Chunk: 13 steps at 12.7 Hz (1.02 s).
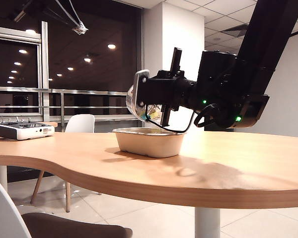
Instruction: Pick up the box filled with clips, pour some clips from it into the rectangular paper box, and then put the clip box back on the table.
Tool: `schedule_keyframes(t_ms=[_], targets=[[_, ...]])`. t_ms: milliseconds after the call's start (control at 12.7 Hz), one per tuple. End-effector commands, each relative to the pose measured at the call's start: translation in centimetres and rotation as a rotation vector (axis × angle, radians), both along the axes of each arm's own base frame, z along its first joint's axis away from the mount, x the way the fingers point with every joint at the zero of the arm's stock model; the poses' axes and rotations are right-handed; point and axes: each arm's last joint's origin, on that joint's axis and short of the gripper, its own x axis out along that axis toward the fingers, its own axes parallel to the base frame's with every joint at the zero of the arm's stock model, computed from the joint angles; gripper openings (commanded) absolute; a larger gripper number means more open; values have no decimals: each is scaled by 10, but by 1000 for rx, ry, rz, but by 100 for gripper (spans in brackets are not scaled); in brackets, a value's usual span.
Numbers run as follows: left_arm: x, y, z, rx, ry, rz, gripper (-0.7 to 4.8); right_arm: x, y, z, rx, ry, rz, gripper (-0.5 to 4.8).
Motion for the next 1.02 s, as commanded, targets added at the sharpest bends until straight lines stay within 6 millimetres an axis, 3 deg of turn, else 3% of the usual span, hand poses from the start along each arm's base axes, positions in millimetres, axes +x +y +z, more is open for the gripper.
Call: schedule_keyframes(t_ms=[78, 471, 1020], targets=[[-1, 0, 2, -3, -14, -6, -6, -3, -1, 16, -31, -107, -3, -3], [-1, 0, 2, -3, -13, -6, -6, -8, -1, 36, -162, -325, -84, -3], [-1, 0, 2, -3, -13, -7, -6, -9, -2, 36, -120, -265, -31, -3]])
